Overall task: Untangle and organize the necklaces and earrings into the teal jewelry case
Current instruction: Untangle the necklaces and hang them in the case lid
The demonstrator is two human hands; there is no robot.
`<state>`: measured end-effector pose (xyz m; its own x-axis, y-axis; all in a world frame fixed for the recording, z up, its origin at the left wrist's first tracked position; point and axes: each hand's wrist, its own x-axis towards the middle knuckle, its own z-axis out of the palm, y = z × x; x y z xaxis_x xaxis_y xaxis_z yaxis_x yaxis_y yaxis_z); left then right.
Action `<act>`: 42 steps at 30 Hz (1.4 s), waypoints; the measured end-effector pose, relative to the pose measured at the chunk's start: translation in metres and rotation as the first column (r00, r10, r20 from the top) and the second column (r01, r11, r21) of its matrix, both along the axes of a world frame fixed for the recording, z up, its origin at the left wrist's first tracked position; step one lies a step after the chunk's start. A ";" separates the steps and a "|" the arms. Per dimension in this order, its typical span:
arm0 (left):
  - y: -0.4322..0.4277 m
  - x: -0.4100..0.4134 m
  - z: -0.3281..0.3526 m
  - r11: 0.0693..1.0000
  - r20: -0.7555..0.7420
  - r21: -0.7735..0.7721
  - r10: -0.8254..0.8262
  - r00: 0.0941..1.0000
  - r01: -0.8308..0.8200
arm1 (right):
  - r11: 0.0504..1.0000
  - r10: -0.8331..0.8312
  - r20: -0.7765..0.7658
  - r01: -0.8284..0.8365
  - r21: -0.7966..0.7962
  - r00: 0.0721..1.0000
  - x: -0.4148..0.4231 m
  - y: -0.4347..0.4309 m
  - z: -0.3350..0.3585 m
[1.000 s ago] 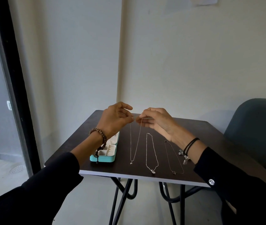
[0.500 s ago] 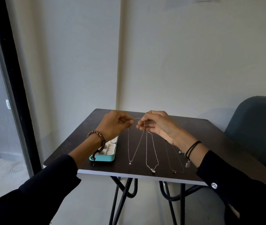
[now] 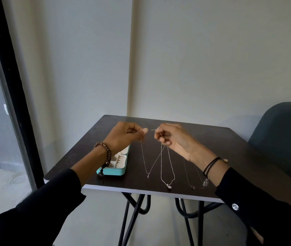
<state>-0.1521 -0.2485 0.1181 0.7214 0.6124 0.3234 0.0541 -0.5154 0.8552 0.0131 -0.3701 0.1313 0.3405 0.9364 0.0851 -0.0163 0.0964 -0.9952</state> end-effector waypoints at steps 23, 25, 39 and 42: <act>0.087 0.111 -0.070 0.942 -0.430 0.330 0.208 0.879 -0.062 | 0.906 -0.207 0.550 0.370 -0.203 0.809 0.087 0.112 -0.095; 0.093 0.119 -0.076 0.930 -0.472 0.363 0.239 0.849 -0.060 | 0.899 -0.187 0.638 0.392 -0.196 0.747 0.090 0.118 -0.101; 0.059 0.105 -0.059 0.984 -0.349 0.109 0.172 0.921 -0.142 | 0.914 -0.268 0.470 0.376 -0.151 0.841 0.081 0.091 -0.093; 0.047 0.092 -0.048 0.985 -0.251 -0.106 0.103 0.962 -0.133 | 0.941 -0.254 0.382 0.318 -0.113 0.888 0.066 0.073 -0.076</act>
<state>-0.0603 -0.2015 0.0701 0.6893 0.7216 0.0649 0.3232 -0.3864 0.8639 0.0791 -0.2976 0.0553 0.5723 0.8137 0.1019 0.3454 -0.1264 -0.9299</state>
